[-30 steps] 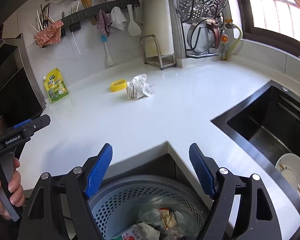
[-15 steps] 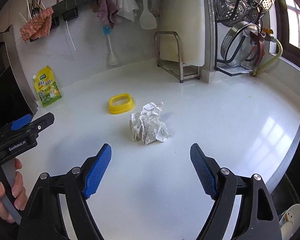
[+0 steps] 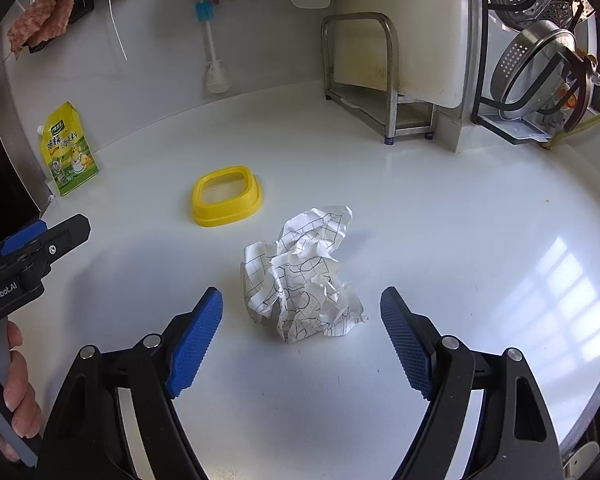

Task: Collect trash
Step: 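Grasp the crumpled foil with the right tool while the left tool grasps the yellow ring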

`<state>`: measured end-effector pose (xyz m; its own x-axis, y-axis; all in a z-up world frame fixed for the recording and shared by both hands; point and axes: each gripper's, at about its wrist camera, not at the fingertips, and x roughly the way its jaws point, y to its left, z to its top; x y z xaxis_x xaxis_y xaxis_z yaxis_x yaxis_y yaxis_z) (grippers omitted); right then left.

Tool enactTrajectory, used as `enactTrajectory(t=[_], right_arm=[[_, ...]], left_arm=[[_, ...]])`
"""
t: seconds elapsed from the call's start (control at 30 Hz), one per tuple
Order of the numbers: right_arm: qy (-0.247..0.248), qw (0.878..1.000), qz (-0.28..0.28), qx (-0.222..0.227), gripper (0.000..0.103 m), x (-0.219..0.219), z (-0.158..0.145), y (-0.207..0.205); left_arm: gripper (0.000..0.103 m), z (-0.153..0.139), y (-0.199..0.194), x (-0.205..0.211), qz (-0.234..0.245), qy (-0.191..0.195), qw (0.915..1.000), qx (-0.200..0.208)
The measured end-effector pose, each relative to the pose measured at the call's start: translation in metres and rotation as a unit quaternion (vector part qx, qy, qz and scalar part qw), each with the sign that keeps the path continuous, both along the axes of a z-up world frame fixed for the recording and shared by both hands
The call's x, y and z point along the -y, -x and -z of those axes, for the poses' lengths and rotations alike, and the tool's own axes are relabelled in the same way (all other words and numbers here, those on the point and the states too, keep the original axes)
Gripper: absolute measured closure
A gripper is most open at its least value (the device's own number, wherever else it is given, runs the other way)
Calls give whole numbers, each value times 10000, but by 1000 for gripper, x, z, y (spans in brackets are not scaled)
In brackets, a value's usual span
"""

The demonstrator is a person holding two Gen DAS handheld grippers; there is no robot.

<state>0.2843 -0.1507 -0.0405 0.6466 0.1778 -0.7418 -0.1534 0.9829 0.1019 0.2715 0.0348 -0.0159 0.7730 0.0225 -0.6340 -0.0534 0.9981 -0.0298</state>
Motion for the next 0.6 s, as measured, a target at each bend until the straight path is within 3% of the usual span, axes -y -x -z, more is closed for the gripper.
enactTrajectory(t=[0.17, 0.23, 0.3, 0.4, 0.6], right_arm=[[-5, 10000, -73, -59, 26, -3, 5, -12], [9, 9999, -134, -46, 35, -3, 6, -13], [24, 9997, -220, -105, 57, -3, 7, -15], [-232, 9995, -199, -73, 69, 8, 4, -17], [-519, 9984, 159, 130, 73, 45, -7, -23]], left_arm=[[6, 2, -5, 3, 26, -43, 10000, -25], [6, 4, -8, 7, 48, -116, 9999, -44], [6, 6, -11, 13, 85, -197, 9997, -77], [6, 8, -17, 22, 147, -266, 9995, -116], [6, 14, -40, 48, 220, -293, 9989, -286]])
